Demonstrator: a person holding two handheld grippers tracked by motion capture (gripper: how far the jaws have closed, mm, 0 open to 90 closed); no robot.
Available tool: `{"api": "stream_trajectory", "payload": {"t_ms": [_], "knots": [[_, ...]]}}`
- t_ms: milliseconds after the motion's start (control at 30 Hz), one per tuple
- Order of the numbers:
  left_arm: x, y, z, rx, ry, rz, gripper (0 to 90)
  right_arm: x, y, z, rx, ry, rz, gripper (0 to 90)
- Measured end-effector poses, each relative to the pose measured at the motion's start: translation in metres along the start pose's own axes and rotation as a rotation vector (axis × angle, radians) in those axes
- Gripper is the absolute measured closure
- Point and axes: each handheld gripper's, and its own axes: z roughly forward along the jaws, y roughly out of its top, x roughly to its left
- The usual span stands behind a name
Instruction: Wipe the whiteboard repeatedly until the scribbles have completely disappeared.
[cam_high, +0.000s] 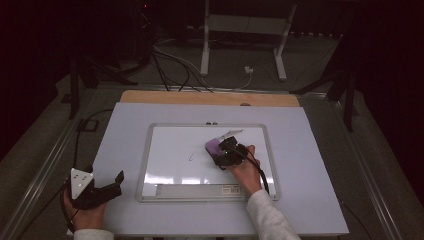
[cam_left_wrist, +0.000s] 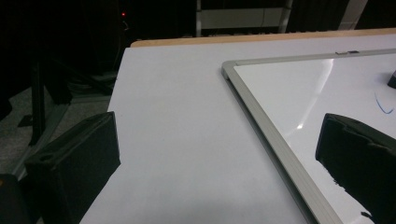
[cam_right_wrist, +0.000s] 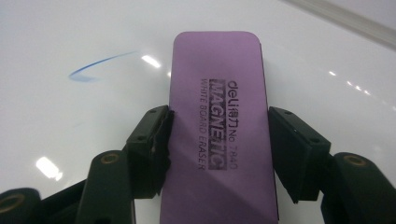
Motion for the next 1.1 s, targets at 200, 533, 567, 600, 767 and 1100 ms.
{"api": "stream_trajectory", "payload": {"t_ms": [200,533,567,600,767,1100], "knots": [[0.000,0.000,-0.002,-0.009,0.004,-0.004,0.6,0.041,-0.001,-0.001,-0.002,0.154,-0.193,41.7],[0.000,0.000,-0.001,-0.008,-0.001,-0.004,0.6,-0.003,0.004,0.004,-0.005,-0.064,0.056,41.7],[0.000,0.000,-0.001,-0.004,-0.001,-0.002,0.6,0.001,0.004,0.004,-0.005,-0.084,0.037,41.7],[0.000,0.001,0.000,-0.002,-0.002,-0.001,0.6,0.006,0.005,0.004,-0.008,-0.071,0.011,41.7],[-0.002,0.001,0.000,-0.005,-0.002,0.001,0.6,0.037,0.009,0.008,0.002,0.079,-0.104,41.7],[0.000,0.000,-0.001,-0.006,-0.003,-0.005,0.6,0.023,0.021,0.018,0.006,-0.094,0.021,41.5]]}}
